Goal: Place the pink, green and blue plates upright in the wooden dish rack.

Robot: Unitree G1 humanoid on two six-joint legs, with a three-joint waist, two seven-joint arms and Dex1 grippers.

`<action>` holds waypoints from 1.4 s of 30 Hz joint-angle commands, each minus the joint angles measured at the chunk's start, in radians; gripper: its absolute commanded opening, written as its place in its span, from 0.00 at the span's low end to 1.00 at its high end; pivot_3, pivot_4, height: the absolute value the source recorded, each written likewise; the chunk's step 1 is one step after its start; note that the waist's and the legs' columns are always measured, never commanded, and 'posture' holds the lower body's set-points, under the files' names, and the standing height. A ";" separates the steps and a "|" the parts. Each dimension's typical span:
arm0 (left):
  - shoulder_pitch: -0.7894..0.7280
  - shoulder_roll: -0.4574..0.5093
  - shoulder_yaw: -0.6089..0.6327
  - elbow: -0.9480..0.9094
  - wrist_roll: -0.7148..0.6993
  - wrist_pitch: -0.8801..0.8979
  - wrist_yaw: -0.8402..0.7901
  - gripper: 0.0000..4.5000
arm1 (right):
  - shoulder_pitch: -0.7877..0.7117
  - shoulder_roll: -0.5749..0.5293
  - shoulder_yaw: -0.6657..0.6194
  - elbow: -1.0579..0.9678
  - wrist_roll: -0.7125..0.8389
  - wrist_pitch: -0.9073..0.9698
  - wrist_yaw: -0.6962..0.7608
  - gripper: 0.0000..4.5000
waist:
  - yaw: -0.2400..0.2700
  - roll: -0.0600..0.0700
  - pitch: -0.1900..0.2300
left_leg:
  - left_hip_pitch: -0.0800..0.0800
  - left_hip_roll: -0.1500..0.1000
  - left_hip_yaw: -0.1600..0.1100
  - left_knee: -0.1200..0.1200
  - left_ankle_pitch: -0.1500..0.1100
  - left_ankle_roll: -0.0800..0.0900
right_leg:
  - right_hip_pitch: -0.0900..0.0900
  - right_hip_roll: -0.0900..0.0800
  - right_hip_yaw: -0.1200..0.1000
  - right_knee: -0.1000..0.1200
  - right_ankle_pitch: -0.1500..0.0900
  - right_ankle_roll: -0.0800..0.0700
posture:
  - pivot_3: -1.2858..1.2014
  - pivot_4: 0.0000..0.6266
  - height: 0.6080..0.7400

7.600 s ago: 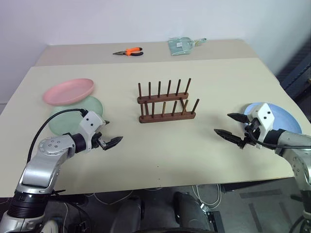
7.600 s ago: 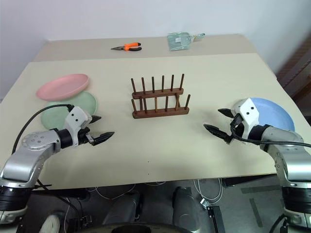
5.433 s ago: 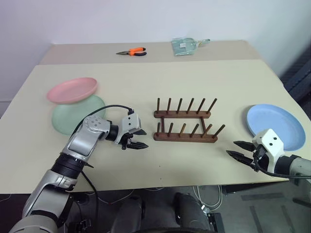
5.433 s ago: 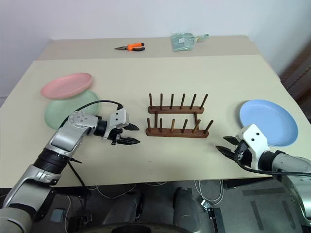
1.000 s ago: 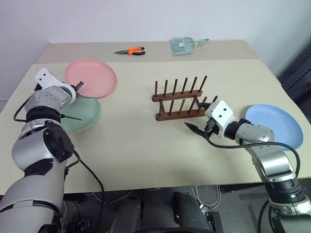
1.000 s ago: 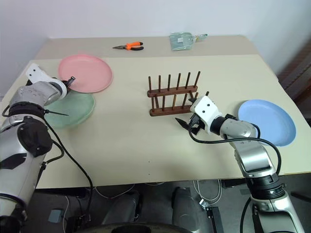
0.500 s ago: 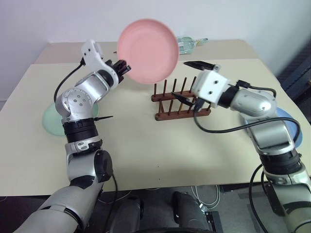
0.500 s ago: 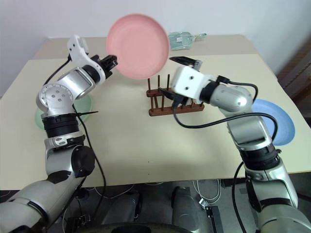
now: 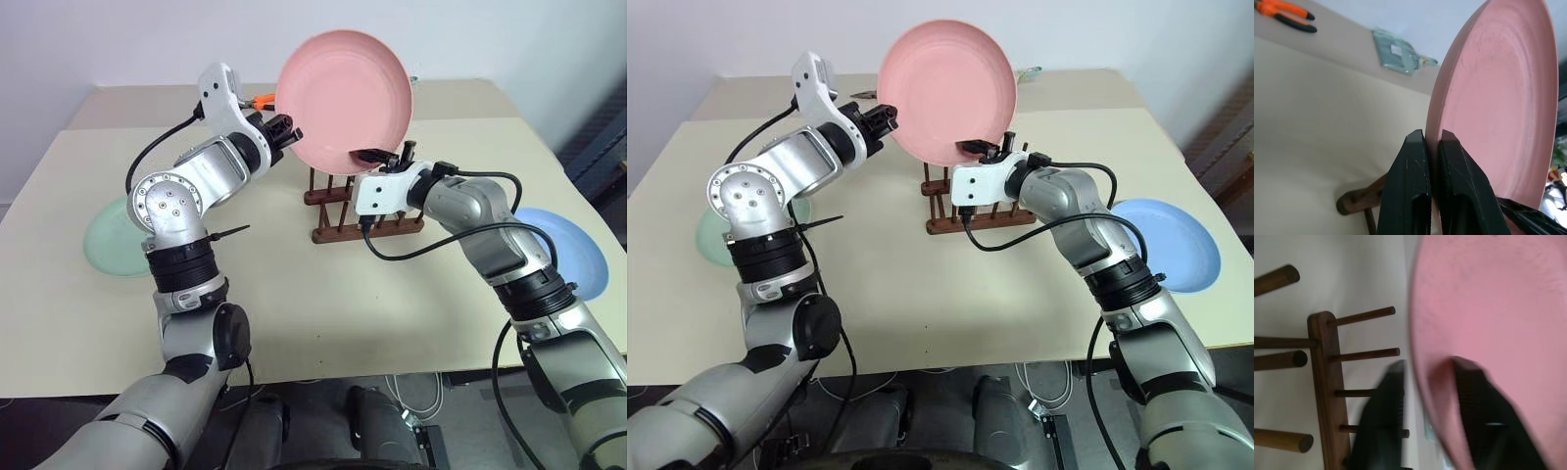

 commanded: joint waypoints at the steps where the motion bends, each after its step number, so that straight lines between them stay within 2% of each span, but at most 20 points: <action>1: -0.004 -0.003 0.005 -0.050 -0.041 0.008 -0.008 0.08 | 0.006 -0.003 -0.031 -0.030 -0.030 -0.004 -0.025 0.00 | 0.000 0.000 0.000 | 0.000 0.000 0.000 0.000 0.000 0.000 | 0.000 0.000 0.000 0.000 0.000 0.000 | 0.52 0.24 1.00; 4: -0.012 -0.011 0.059 -0.055 -0.090 -0.085 -0.051 0.33 | 0.029 -0.023 -0.055 -0.049 -0.053 -0.003 -0.043 0.00 | 0.001 0.000 0.000 | 0.000 0.000 0.000 0.000 0.000 0.000 | 0.000 0.000 0.000 0.000 0.000 0.000 | 0.52 0.24 1.00; 5: -0.018 -0.010 0.075 -0.053 -0.099 -0.112 -0.054 0.46 | 0.036 -0.029 -0.064 -0.053 -0.052 -0.002 -0.046 0.00 | 0.003 0.000 0.000 | 0.000 0.000 0.000 0.000 0.000 0.000 | 0.000 0.000 0.000 0.000 0.000 0.000 | 0.52 0.24 1.00; 9: -0.004 0.129 0.016 -0.029 0.028 -0.260 -0.155 0.91 | 0.082 -0.044 -0.202 -0.096 0.066 0.033 -0.041 0.00 | -0.002 0.000 0.000 | 0.000 0.000 0.001 0.000 0.000 -0.001 | 0.000 0.000 0.001 0.000 0.000 0.000 | 0.52 0.24 1.00; 10: 0.009 0.161 -0.010 -0.025 0.052 -0.277 -0.181 0.99 | 0.090 -0.039 -0.233 -0.108 0.101 0.047 -0.033 0.00 | -0.003 0.000 0.000 | 0.000 0.000 0.001 0.000 0.000 -0.001 | 0.000 0.000 0.001 0.000 0.000 0.000 | 0.52 0.24 1.00; 14: 0.194 0.376 -0.221 -0.047 0.199 -0.410 -0.500 0.99 | 0.127 0.077 -0.564 -0.329 0.722 0.528 0.111 0.00 | -0.005 0.003 -0.001 | 0.002 0.001 0.002 -0.002 0.000 0.000 | 0.001 0.001 0.002 0.000 0.000 -0.001 | 0.52 0.24 1.00; 17: 0.319 0.458 -0.317 -0.077 0.224 -0.470 -0.694 0.99 | 0.128 0.102 -0.713 -0.413 1.034 0.816 0.100 0.00 | 0.003 0.003 0.000 | 0.000 0.001 0.000 -0.001 -0.003 0.006 | 0.000 0.001 0.002 -0.001 0.000 -0.002 | 0.52 0.24 1.00; 19: 0.406 0.522 -0.395 -0.115 0.261 -0.523 -0.829 0.99 | 0.149 0.093 -0.762 -0.429 1.141 0.910 0.096 0.00 | 0.002 0.003 0.000 | 0.000 0.001 -0.001 0.000 -0.003 0.006 | 0.001 0.001 0.001 -0.001 0.000 -0.003 | 0.52 0.24 1.00; 23: 0.486 0.576 -0.456 -0.157 0.274 -0.549 -0.959 0.99 | 0.194 0.063 -0.771 -0.457 1.233 0.994 0.089 0.00 | 0.002 0.005 0.001 | -0.001 0.001 0.000 -0.001 -0.004 0.007 | 0.000 0.001 0.001 -0.002 -0.001 -0.006 | 0.52 0.24 1.00; 27: 0.537 0.584 -0.466 -0.220 0.228 -0.520 -1.046 0.99 | 0.203 0.060 -0.766 -0.405 1.241 1.008 0.047 0.00 | 0.000 0.007 0.001 | -0.001 0.001 0.001 -0.001 -0.004 0.007 | 0.000 0.001 0.002 -0.002 -0.001 -0.006 | 0.52 0.24 1.00; 39: 0.590 0.570 -0.506 -0.286 0.249 -0.503 -1.070 0.99 | 0.111 0.048 -0.792 -0.150 1.334 1.061 0.042 0.00 | -0.001 0.007 0.001 | 0.000 0.001 0.002 -0.001 -0.004 0.007 | 0.000 0.001 0.002 -0.001 -0.001 -0.005 | 0.52 0.24 1.00; 42: 0.595 0.567 -0.511 -0.282 0.257 -0.499 -1.066 1.00 | 0.074 0.035 -0.781 -0.097 1.312 1.045 0.038 0.26 | -0.001 0.007 0.001 | 0.000 0.001 0.002 -0.001 -0.004 0.007 | 0.000 0.001 0.002 -0.001 -0.001 -0.005 | 0.52 0.24 1.00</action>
